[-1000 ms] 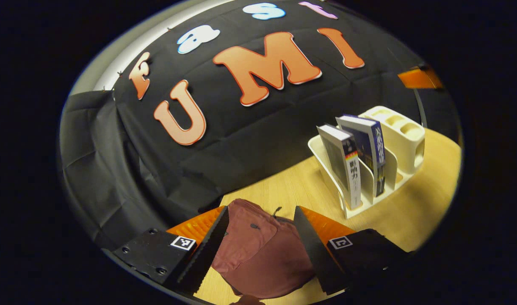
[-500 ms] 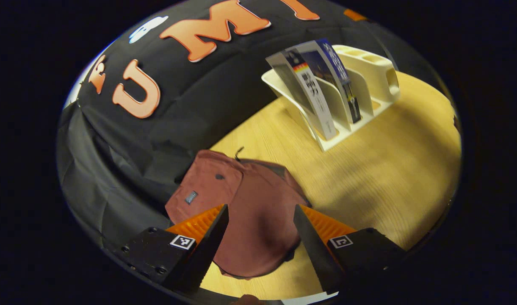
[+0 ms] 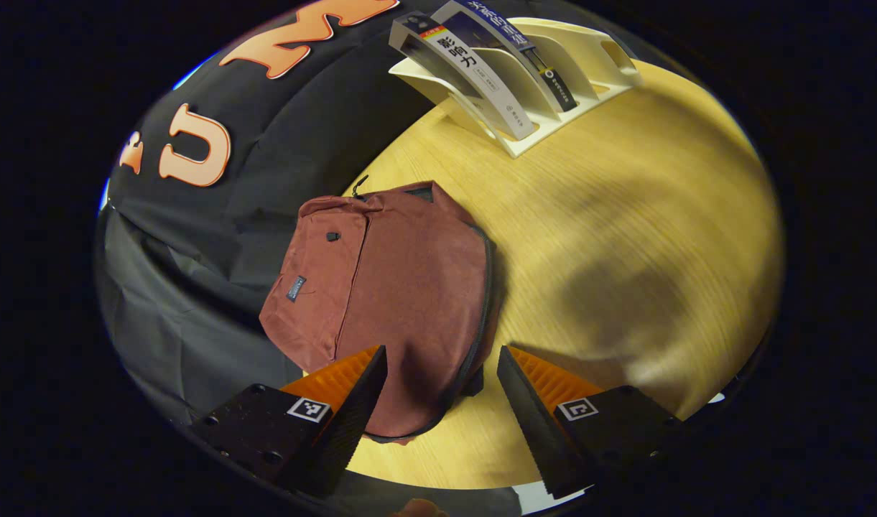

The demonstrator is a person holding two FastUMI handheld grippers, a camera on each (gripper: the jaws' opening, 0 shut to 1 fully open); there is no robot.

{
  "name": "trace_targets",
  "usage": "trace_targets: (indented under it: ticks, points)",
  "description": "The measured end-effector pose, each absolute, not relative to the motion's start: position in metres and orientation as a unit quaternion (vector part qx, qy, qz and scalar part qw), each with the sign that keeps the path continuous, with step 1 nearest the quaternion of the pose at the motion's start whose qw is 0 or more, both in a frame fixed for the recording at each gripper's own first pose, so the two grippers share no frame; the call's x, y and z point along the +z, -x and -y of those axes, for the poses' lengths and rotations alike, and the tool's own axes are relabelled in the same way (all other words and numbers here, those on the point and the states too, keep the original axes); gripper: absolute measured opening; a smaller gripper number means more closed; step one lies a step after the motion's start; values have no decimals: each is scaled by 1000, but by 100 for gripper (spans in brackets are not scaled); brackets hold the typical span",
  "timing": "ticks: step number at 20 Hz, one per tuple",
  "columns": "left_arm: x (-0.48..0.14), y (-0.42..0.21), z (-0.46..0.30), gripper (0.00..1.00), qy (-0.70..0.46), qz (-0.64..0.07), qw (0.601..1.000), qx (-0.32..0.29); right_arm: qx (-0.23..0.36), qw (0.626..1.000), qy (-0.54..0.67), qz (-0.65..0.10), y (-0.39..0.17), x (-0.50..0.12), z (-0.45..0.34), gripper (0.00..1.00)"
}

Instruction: Open the schoolbag, grab two books from the bookshelf and put them into the schoolbag.

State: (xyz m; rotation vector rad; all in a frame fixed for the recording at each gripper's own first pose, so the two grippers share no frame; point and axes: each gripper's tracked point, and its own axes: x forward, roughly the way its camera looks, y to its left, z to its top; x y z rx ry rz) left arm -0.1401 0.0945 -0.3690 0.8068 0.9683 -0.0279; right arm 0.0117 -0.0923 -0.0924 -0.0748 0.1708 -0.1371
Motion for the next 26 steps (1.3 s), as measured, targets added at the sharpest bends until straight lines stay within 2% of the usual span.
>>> trace_targets:
  ticks: [7,17,21,23,26]
  points:
    - [-358,122,-97,98,-405,-432,806,-14,-65,994,38,-84,-16,-89,93,94]
    - [-330,92,-112,96,-452,-376,809,25,-68,994,47,-76,-17,-79,90,94]
    - [-301,69,-114,94,-469,-331,817,54,-68,994,56,-69,-16,-74,87,94]
    - [-311,66,-115,88,-466,-341,815,50,-67,993,57,-72,-15,-76,86,94]
    - [-330,60,-120,87,-468,-355,808,47,-70,993,59,-69,-14,-72,85,94]
